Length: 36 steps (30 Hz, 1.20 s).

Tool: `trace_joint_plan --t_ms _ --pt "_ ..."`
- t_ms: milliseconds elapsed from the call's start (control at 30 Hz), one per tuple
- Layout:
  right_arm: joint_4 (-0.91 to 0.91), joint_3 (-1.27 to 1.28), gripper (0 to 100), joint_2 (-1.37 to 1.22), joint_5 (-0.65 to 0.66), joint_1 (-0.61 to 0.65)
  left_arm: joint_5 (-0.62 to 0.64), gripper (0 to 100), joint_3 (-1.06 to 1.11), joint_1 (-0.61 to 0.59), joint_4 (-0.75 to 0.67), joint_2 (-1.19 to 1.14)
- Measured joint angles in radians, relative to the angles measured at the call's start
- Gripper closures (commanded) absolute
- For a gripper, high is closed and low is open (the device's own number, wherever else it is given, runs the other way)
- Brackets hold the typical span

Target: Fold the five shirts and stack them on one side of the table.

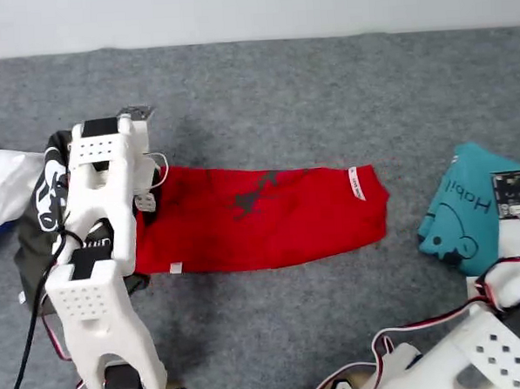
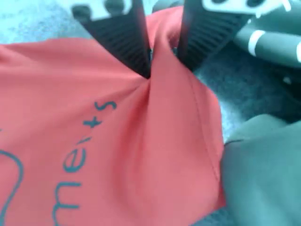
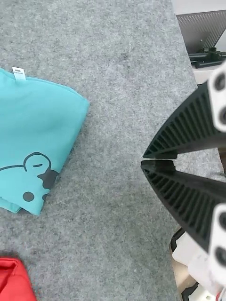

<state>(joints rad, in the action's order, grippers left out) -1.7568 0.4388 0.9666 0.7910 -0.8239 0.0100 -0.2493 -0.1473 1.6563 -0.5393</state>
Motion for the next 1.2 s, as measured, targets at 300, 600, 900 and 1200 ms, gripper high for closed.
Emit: trace_joint_plan --t_ms 300,600,900,1200 --pt "0.0 0.0 98.9 0.0 0.0 0.0 0.0 100 -0.063 0.146 0.068 0.117" --pt "0.0 0.0 98.9 0.0 0.0 0.0 0.028 100 -0.075 0.397 0.068 0.199" --pt "0.0 0.0 98.9 0.0 0.0 0.0 0.075 100 -0.264 0.583 0.071 0.167" --pt "0.0 0.0 98.9 0.0 0.0 0.0 0.084 100 -0.532 0.764 0.075 -0.071"
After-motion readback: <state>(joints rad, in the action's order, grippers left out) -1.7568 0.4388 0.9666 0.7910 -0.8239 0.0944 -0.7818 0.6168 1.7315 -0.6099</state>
